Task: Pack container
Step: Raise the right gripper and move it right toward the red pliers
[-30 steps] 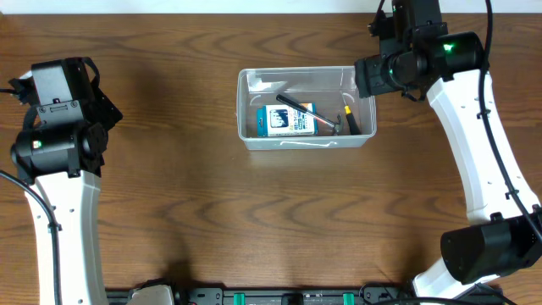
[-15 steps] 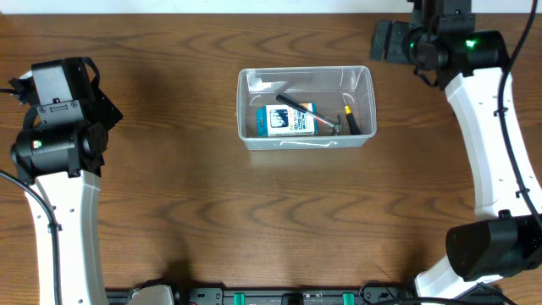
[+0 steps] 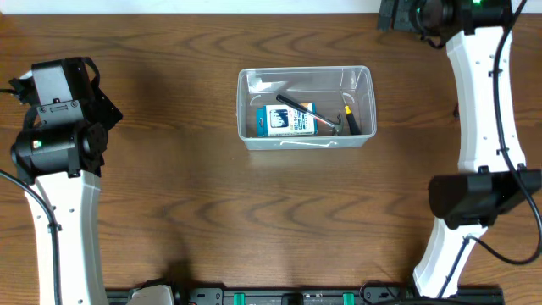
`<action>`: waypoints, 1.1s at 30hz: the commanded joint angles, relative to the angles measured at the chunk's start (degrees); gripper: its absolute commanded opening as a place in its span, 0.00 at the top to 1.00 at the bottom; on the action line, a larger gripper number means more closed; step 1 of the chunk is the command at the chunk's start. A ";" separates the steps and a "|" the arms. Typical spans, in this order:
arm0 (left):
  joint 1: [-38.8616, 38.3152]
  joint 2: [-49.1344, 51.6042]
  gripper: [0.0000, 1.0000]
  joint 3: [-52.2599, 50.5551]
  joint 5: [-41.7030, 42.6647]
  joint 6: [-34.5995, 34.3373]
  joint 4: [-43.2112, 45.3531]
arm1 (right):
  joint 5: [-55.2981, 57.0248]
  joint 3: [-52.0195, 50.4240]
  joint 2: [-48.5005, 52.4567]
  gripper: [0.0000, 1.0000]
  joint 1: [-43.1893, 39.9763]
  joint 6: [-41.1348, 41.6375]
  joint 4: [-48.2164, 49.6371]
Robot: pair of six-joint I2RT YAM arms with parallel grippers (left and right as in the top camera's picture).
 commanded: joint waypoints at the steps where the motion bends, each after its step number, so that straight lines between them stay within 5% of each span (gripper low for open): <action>1: 0.24 0.11 0.02 0.44 -1.11 -0.55 0.00 | 1.46 2.62 1.73 0.01 -4.22 2.91 -1.73; 24: 0.24 0.11 0.02 0.42 -1.11 -0.55 0.00 | 2.10 1.79 14.88 0.01 -9.60 5.38 -8.09; 33: 0.24 0.11 0.02 0.42 -1.11 -0.55 0.00 | 4.63 1.55 19.71 0.01 -10.91 22.27 -8.57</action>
